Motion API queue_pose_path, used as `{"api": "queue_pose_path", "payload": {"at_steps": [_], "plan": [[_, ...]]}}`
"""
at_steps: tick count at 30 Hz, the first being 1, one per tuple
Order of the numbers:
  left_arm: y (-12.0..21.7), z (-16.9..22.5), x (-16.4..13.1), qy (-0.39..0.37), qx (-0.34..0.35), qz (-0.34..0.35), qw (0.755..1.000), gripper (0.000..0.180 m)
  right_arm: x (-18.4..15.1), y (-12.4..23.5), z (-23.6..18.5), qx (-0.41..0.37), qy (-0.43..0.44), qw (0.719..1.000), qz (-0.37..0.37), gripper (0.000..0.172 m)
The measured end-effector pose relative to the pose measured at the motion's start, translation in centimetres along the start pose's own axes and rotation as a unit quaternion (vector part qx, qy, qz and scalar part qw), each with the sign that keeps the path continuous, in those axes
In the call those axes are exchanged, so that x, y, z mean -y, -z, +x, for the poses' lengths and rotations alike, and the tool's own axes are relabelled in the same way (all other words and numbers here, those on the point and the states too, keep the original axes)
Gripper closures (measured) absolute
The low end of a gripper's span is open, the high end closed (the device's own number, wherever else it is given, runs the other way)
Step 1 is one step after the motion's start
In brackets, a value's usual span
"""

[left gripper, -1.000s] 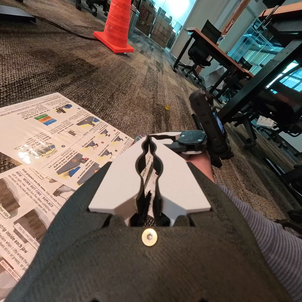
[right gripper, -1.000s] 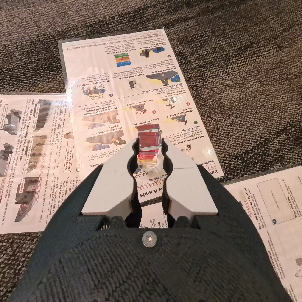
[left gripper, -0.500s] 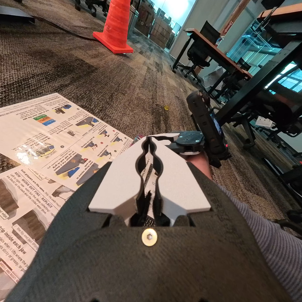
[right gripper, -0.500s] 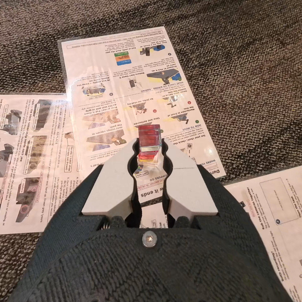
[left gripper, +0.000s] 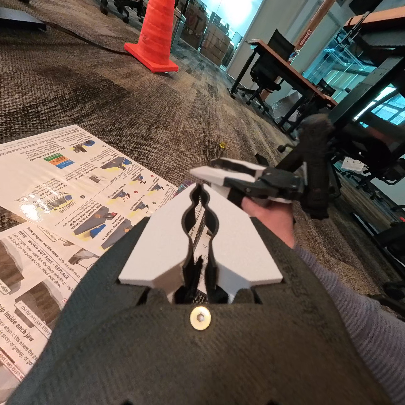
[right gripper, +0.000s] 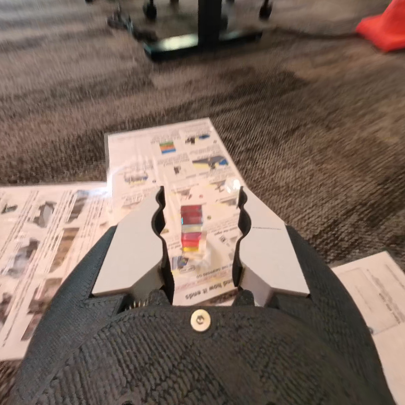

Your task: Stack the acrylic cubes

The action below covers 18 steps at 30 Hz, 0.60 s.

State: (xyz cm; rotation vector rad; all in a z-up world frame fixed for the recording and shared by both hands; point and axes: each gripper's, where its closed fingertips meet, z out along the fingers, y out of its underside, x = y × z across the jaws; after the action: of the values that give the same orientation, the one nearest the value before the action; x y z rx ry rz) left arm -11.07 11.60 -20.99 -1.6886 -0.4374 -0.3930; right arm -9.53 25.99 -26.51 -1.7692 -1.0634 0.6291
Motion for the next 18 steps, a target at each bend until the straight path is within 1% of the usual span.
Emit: {"api": "queue_pose_path", "payload": {"at_steps": [2,5,8,10,12,18], "plan": [[0.0,0.0,0.0,-0.001,0.000,0.000,1.000,0.180,2.2,1.6,1.4,-0.027,0.002,0.998,0.065,0.106],[0.0,0.0,0.0,-0.001,0.000,-0.001,1.000,0.180,5.0,4.2,3.3,-0.060,0.004,0.985,0.159,0.107],[-0.1,0.0,-0.1,-0.001,0.000,-0.002,1.000,0.180,6.4,6.0,4.4,-0.069,-0.017,0.973,0.218,0.111],[-0.1,0.1,-0.1,-0.002,0.000,-0.002,1.000,0.180,6.7,6.5,4.8,-0.065,-0.035,0.969,0.235,0.113],[-0.1,0.1,-0.1,-0.003,0.000,-0.003,1.000,0.180,6.6,6.6,4.9,-0.062,-0.042,0.969,0.237,0.115],[-0.2,0.1,-0.2,-0.002,-0.001,-0.005,1.000,0.180,6.1,6.2,4.6,-0.063,-0.027,0.972,0.226,0.120]]}}
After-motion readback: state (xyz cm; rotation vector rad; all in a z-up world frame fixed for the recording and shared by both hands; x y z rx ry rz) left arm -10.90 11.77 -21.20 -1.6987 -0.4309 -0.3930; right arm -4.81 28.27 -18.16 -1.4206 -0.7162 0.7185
